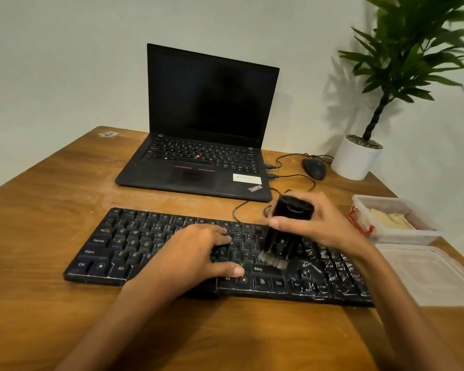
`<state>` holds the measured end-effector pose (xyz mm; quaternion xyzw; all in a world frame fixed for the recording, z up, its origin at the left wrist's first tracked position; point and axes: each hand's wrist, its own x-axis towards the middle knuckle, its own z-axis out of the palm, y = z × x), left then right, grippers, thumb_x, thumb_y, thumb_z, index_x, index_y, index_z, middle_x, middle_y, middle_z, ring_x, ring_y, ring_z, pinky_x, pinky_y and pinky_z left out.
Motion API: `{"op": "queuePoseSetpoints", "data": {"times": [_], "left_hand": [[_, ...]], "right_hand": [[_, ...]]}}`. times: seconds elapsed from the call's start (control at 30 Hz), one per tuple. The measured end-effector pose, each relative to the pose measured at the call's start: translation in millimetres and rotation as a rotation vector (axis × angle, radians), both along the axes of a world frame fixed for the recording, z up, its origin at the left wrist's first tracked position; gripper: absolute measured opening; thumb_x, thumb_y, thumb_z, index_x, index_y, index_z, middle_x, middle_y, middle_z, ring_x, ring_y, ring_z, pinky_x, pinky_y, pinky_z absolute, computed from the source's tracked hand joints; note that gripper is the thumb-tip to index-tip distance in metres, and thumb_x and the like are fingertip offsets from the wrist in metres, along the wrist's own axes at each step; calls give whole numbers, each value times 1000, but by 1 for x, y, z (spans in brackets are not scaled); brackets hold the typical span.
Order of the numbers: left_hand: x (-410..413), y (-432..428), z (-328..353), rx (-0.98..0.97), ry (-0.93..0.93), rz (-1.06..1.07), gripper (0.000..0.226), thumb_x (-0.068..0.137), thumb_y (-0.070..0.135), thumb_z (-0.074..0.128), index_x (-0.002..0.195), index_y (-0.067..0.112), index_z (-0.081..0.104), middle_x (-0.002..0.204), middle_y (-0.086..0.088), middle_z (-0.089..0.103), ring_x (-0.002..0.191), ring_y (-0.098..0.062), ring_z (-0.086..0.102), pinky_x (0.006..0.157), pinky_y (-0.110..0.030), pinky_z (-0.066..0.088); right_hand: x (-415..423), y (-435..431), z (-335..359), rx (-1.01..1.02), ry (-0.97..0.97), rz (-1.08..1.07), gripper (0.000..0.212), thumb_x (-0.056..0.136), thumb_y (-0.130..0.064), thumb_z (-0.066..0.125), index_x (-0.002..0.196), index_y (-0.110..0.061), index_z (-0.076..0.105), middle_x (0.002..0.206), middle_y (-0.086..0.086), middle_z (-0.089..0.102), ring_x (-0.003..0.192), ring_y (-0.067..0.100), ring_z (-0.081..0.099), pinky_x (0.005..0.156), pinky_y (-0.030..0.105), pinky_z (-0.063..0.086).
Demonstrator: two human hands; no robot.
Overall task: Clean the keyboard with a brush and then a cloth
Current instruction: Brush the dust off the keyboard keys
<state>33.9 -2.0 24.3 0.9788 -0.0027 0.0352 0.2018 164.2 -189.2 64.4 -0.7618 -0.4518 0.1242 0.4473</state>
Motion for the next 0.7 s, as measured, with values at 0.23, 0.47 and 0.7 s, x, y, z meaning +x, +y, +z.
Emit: {"op": "queuePoseSetpoints", "data": {"times": [0.23, 0.47, 0.7], "left_hand": [[0, 0, -2, -6, -5, 2, 79, 71, 67, 55, 137, 26, 41, 146, 12, 35, 132, -5, 33, 106, -27, 28], [-1, 1, -3, 3, 15, 4, 79, 71, 68, 52, 138, 28, 39, 147, 14, 33, 134, -4, 28, 108, -27, 26], [1, 2, -5, 12, 33, 11, 80, 70, 69, 51, 138, 30, 37, 147, 15, 31, 134, -3, 26, 108, -27, 24]], "right_hand": [[-10, -7, -1, 28, 26, 87, 40, 65, -40, 69, 91, -9, 65, 85, 8, 68, 78, 18, 67, 64, 24, 56], [18, 13, 4, 120, -49, -40, 36, 69, -35, 77, 90, -8, 66, 88, 16, 68, 85, 28, 64, 75, 38, 53], [28, 28, 7, 9, -114, -47, 46, 67, -42, 78, 89, -5, 64, 80, 9, 66, 73, 8, 61, 66, 15, 46]]}}
